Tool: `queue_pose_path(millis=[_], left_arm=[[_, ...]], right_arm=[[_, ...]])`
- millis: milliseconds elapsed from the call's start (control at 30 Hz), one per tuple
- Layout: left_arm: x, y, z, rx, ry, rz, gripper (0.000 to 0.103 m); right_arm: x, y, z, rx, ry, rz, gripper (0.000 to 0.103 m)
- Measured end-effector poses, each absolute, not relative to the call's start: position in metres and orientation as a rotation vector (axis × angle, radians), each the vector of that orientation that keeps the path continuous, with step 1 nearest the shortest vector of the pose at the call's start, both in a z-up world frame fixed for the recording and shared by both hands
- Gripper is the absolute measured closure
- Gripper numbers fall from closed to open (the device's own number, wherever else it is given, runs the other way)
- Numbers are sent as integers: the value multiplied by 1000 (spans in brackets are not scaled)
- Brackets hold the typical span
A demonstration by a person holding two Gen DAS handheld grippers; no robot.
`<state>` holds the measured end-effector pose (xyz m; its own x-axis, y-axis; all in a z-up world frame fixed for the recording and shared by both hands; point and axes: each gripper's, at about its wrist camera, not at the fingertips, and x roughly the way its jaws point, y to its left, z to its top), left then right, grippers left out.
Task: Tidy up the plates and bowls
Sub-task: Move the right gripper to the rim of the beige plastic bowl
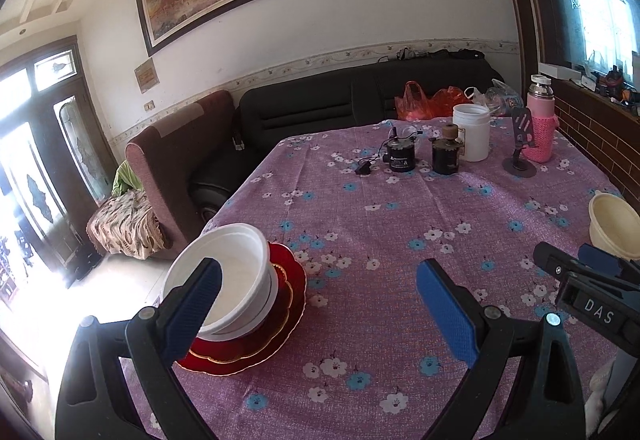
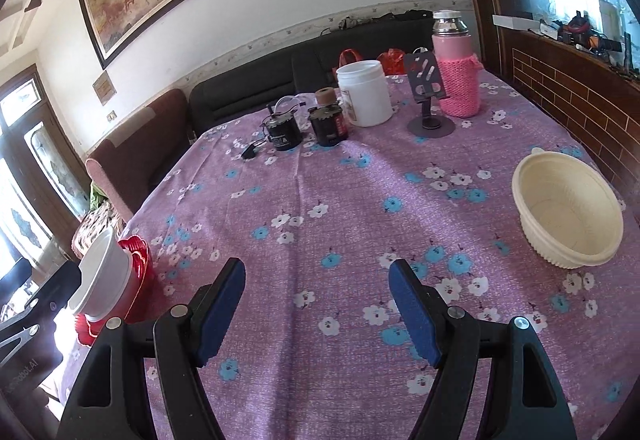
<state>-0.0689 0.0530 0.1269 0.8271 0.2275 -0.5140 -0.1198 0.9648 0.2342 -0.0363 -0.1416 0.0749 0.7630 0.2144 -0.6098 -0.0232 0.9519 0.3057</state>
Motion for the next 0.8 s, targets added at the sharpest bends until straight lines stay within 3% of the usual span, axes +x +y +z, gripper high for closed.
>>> queue_pose_path(millis=[800], left_arm=[[-39, -99, 126, 386, 573, -51, 5]], right_arm=[[-60, -336, 78, 406, 595, -187, 24]])
